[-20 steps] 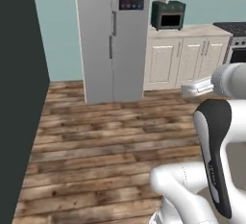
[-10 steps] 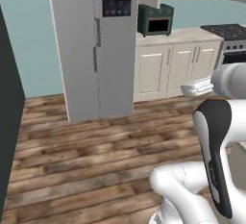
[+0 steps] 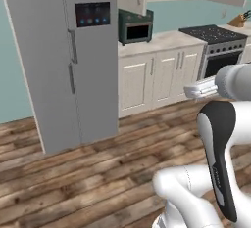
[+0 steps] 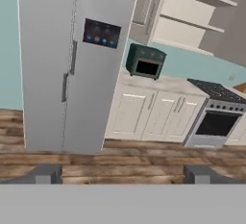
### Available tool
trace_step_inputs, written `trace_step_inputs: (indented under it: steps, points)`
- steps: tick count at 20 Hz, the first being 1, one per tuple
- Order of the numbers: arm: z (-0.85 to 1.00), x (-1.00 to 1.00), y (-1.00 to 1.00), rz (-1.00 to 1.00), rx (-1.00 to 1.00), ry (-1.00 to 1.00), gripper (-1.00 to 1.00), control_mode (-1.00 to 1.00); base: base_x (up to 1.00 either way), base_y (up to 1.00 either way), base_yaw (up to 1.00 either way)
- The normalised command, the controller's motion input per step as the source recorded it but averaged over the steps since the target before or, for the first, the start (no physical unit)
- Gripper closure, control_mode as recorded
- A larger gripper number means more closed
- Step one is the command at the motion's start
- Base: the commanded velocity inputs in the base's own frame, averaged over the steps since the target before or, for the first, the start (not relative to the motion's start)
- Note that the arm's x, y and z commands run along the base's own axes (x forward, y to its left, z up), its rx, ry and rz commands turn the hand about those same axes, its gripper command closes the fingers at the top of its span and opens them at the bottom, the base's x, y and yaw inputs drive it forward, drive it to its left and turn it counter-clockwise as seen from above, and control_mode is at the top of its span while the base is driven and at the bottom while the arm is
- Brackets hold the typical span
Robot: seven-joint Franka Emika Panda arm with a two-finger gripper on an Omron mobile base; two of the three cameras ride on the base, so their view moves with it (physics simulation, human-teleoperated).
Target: Take the smaller bowl and place it next to the appetizer plate on the dining counter , and place the larger bowl next to the plate with cooked food.
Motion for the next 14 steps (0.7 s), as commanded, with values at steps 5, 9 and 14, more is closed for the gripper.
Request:
trace_step_inputs:
  steps: [5, 9, 14]
  points:
    - [0.0, 0.0, 0.0, 0.0, 0.0, 0.0, -1.0, 1.0, 0.87, 0.0, -0.48]
    - [0.0, 0.0, 0.0, 0.0, 0.0, 0.0, -1.0, 1.0, 0.76, 0.0, -0.49]
    - [0.0, 0.0, 0.0, 0.0, 0.0, 0.0, -1.0, 1.0, 0.79, 0.0, -0.49]
